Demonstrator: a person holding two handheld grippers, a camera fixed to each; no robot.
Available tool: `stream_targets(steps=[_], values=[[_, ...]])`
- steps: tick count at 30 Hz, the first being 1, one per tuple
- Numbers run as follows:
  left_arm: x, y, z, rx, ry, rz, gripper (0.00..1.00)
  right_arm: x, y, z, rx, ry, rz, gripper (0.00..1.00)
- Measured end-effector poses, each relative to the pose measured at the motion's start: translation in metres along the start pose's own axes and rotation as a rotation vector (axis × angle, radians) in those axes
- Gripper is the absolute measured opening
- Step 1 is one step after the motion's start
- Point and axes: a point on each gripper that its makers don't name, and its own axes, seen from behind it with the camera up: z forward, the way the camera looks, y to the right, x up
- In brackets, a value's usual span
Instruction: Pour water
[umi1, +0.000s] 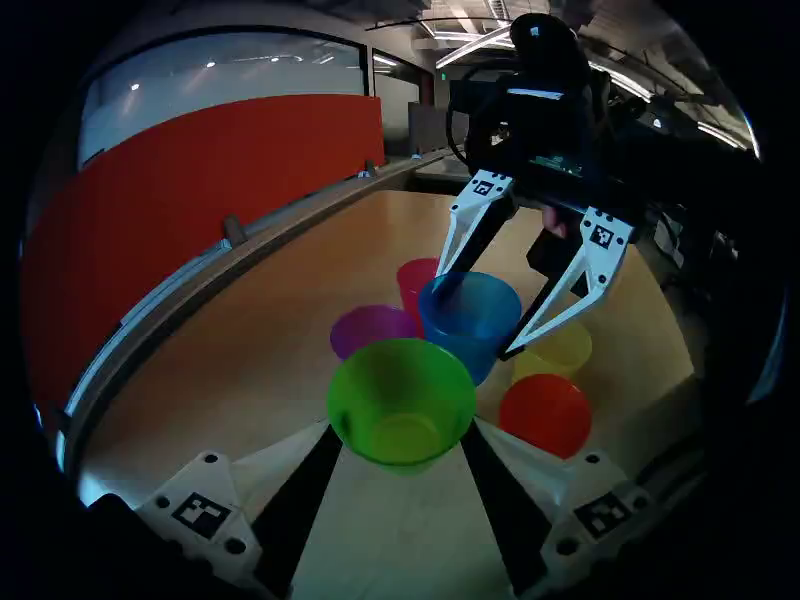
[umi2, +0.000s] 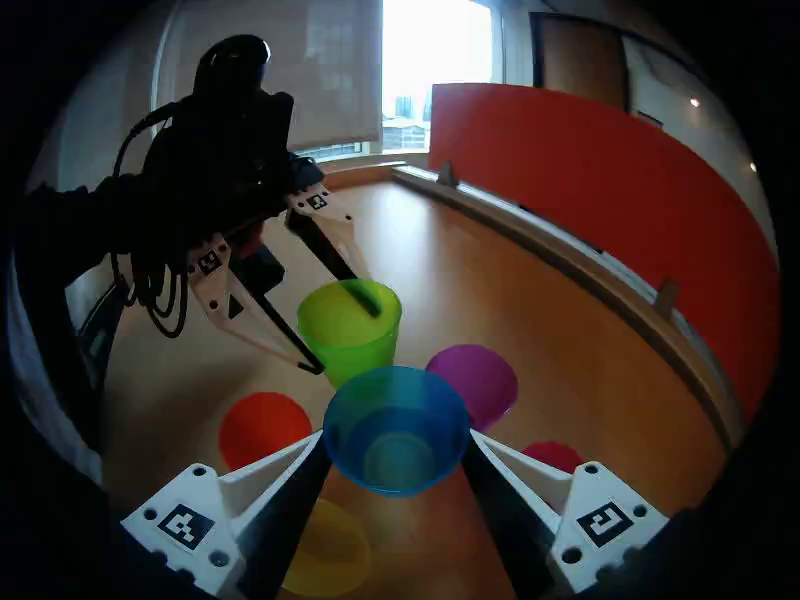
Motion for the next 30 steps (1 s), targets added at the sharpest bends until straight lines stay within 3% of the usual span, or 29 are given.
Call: stream_targets(steps=[6, 30], values=[[0.013, 0.002, -0.017, 0.034, 0.024, 0.006, 0.82, 0.018, -0.003, -0.017, -0.024, 0.047, 0.010, 0.90], [0.069, 0.030, -0.085, 0.146, 0.158, 0.005, 0.82, 0.082, -0.028, -0.091, -0.098, 0.300, 0.028, 0.90]])
